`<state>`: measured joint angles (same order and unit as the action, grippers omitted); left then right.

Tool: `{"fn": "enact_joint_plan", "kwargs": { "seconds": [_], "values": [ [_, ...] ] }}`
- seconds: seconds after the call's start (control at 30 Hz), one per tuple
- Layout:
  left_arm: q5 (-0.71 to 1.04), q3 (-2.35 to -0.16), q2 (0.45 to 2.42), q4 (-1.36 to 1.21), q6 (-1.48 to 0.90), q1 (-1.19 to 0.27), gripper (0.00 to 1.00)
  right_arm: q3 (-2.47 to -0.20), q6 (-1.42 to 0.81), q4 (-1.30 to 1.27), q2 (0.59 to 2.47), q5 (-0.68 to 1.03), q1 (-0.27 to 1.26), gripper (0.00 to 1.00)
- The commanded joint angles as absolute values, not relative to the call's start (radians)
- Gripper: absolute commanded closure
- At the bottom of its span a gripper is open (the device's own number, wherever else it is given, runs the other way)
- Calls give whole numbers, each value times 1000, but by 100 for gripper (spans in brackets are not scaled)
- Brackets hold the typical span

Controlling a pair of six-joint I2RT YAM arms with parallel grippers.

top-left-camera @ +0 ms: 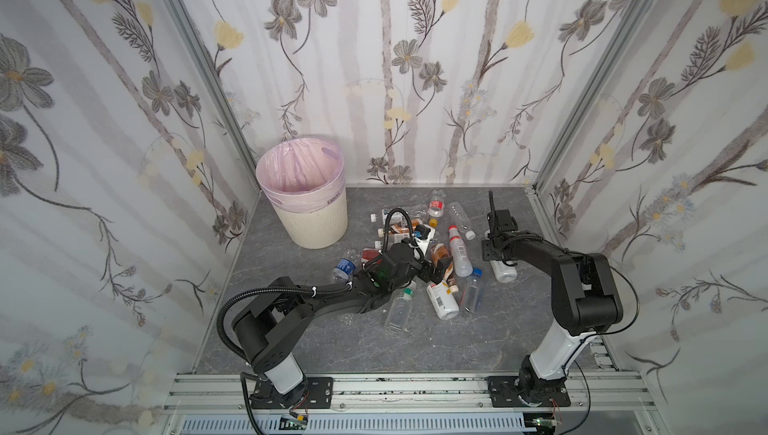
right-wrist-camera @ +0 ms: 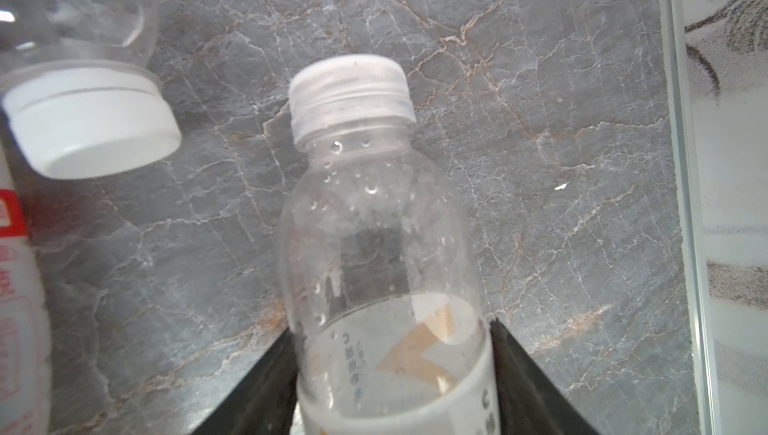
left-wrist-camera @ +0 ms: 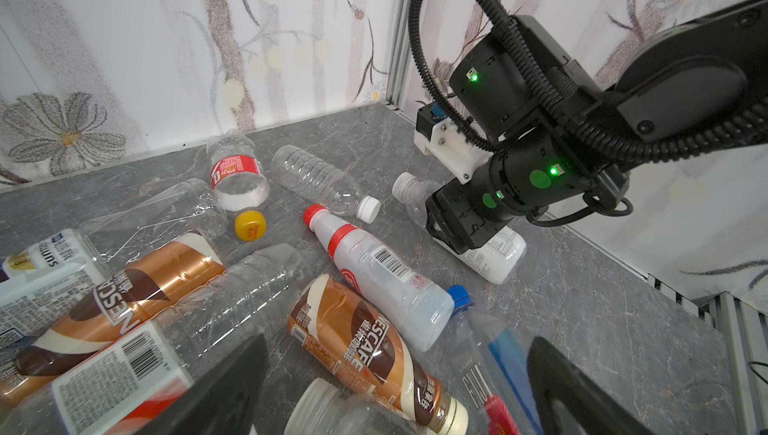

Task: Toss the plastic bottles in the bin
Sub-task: 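Close the right gripper on the clear yellow-chevron bottle while the left gripper hovers, then lift the chevron bottle high toward the bin while the left arm rises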

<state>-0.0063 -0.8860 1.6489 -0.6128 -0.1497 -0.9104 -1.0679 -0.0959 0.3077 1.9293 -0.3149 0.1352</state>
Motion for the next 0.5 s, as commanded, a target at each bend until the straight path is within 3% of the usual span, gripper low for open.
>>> {"fn": "enact_joint_plan", "kwargs": {
  "seconds": [0.0,0.47],
  "values": [
    [-23,-888,1645,-622,-154,-909,0,-1063,-91,290,1936,-304,135,36],
    [-88,-917,1625,-602,-194,-911,0,-1000,-130,237,1795,-279,139,41]
  ]
}}
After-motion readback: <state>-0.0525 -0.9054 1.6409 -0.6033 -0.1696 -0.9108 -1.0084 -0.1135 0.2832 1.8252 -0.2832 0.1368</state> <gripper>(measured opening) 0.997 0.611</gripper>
